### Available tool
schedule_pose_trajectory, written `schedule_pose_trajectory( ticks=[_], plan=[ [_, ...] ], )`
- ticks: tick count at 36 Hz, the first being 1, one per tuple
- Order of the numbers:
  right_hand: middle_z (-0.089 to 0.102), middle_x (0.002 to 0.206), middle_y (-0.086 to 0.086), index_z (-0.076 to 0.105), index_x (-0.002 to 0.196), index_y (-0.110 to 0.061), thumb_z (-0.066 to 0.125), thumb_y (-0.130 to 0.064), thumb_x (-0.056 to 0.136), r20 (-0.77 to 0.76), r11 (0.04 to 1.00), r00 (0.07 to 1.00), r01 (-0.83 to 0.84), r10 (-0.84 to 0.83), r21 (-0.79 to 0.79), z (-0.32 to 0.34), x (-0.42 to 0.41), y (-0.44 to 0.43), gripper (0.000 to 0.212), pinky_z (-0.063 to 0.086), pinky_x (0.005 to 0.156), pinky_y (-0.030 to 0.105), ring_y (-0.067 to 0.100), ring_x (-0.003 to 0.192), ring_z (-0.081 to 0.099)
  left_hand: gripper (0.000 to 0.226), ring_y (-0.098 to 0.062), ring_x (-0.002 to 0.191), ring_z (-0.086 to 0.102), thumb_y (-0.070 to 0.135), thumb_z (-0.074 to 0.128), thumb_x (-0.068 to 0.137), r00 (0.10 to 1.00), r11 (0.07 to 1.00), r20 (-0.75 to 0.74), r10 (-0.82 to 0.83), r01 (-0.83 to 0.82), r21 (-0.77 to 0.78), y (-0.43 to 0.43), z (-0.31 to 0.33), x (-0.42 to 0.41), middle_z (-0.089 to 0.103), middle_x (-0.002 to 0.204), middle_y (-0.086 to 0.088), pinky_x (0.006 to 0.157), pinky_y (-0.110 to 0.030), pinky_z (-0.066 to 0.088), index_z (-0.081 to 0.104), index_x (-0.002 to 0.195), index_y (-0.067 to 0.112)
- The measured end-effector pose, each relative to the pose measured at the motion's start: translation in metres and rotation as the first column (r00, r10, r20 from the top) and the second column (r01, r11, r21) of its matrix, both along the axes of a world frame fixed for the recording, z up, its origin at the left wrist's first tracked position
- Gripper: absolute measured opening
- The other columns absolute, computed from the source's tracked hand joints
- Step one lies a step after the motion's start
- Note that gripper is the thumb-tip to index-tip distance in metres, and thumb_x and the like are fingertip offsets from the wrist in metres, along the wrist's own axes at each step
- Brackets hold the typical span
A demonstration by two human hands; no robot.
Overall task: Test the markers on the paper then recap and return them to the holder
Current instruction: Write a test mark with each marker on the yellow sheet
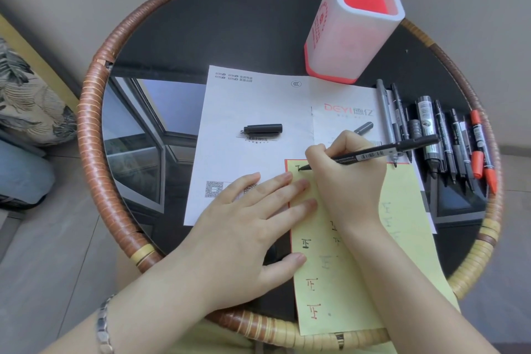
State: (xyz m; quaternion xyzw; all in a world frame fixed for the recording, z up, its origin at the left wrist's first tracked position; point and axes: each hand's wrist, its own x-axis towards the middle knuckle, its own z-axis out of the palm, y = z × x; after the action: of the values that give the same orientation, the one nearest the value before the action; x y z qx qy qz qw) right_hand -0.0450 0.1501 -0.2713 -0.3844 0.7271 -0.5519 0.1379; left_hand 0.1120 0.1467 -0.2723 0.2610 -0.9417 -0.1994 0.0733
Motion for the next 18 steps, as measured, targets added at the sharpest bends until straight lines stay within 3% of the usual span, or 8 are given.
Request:
schedule_pose_trajectory(
  ticks=[6,12,18],
  plan=[
    [0.036,0.039,-0.009,0.031,0.045,-0.022,0.056,-0.009,0.062,0.007,1.000,1.000,-0.006,0.006,-0.025,0.0001,0.0020,-0.0004,0.033,0.027,0.049,0.013,0.007,0.045,0.033,0.057,-0.008,0.133,0.032,0.055,0.040,0.081,1.000,1.000,-0.004,-0.001,0.001,0.000,0.0005,-0.0009,-0.0003,0.044,0.143,0.008,0.108,-0.036,0.020,0.051,0.130,0.030],
    [0.034,0.039,-0.008,0.032,0.045,-0.018,0.060,0.002,0.066,0.025,0.999,1.000,-0.006,0.007,-0.041,0.0017,0.0001,0.0008,0.040,0.027,0.048,0.012,0.005,0.044,0.032,0.056,-0.008,0.133,0.034,0.056,0.040,0.081,1.000,1.000,-0.005,0.000,0.000,-0.001,0.0005,-0.0004,-0.0001,0.044,0.142,0.009,0.108,-0.035,0.020,0.052,0.130,0.031],
    [0.036,0.040,-0.007,0.034,0.045,-0.016,0.061,0.001,0.068,0.028,0.999,0.999,-0.031,0.031,-0.009,0.0019,0.0019,0.0003,0.039,0.029,0.048,0.013,0.006,0.044,0.033,0.057,-0.008,0.134,0.030,0.055,0.041,0.081,1.000,1.000,-0.012,-0.001,0.001,-0.013,0.0003,-0.0008,0.0004,0.043,0.143,0.008,0.107,-0.036,0.020,0.050,0.132,0.030]
  ],
)
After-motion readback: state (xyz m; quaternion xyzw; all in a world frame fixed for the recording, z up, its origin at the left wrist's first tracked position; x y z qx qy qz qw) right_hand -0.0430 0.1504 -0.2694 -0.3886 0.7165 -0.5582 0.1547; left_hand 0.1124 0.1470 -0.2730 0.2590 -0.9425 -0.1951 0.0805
